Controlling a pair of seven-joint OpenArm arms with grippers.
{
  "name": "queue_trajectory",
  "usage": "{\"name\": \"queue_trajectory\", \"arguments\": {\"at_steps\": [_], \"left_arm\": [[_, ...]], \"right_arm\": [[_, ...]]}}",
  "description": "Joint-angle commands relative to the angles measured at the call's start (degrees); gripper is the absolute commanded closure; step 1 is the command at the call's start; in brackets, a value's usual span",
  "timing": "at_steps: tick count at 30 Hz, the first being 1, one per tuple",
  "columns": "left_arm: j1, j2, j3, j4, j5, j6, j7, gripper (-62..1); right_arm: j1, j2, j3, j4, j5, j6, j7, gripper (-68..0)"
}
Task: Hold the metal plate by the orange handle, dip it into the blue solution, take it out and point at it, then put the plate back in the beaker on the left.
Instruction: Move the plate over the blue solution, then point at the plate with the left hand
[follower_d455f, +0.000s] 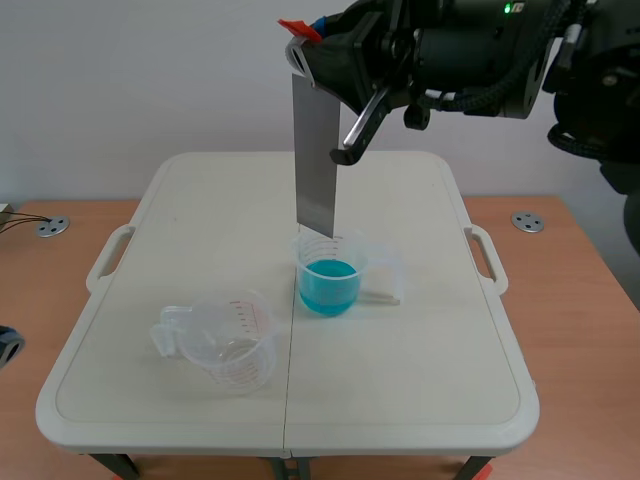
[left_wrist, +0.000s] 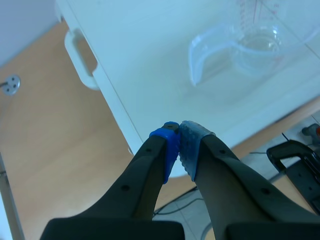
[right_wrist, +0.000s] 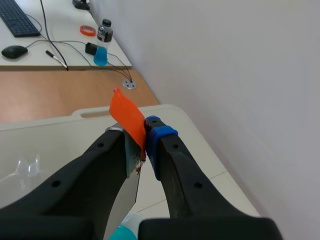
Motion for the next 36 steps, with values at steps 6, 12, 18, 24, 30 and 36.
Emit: {"name": "queue_trajectory", "arguments": {"at_steps": [6, 12, 18, 24, 30, 36], "left_arm": [[-8.2, -0.1, 3.8, 0.4, -0.3, -4.3, -0.3, -1.9], [-15.5, 0.0, 10.9, 0.3, -0.3, -7.5, 0.0, -1.9], [-24.2, 0.0, 19.4, -2.5, -0.3, -7.5, 0.1, -1.9], [-33.2, 1.2, 27.7, -8.6, -0.3, -7.5, 0.1, -1.9], [-41.2, 4.1, 33.5, -15.8, -0.1, -7.5, 0.0, -1.9], [-48.1, 7.7, 36.7, -22.1, 0.2, -7.5, -0.2, -1.9]], "right_arm": [[4.6, 0.3, 0.2, -4.3, 0.8, 1.0, 1.4, -1.3], [6.7, 0.3, 0.1, -8.0, 0.8, 1.5, 1.6, -1.3], [7.7, 0.3, 0.1, -10.7, 0.8, 3.1, 2.8, -1.3], [7.7, 0.3, 0.1, -10.7, 0.8, 3.3, 2.8, -1.3], [7.7, 0.3, 0.1, -10.7, 0.8, 3.3, 2.8, -1.3], [7.7, 0.3, 0.1, -10.7, 0.9, 3.3, 2.8, -1.3]]}}
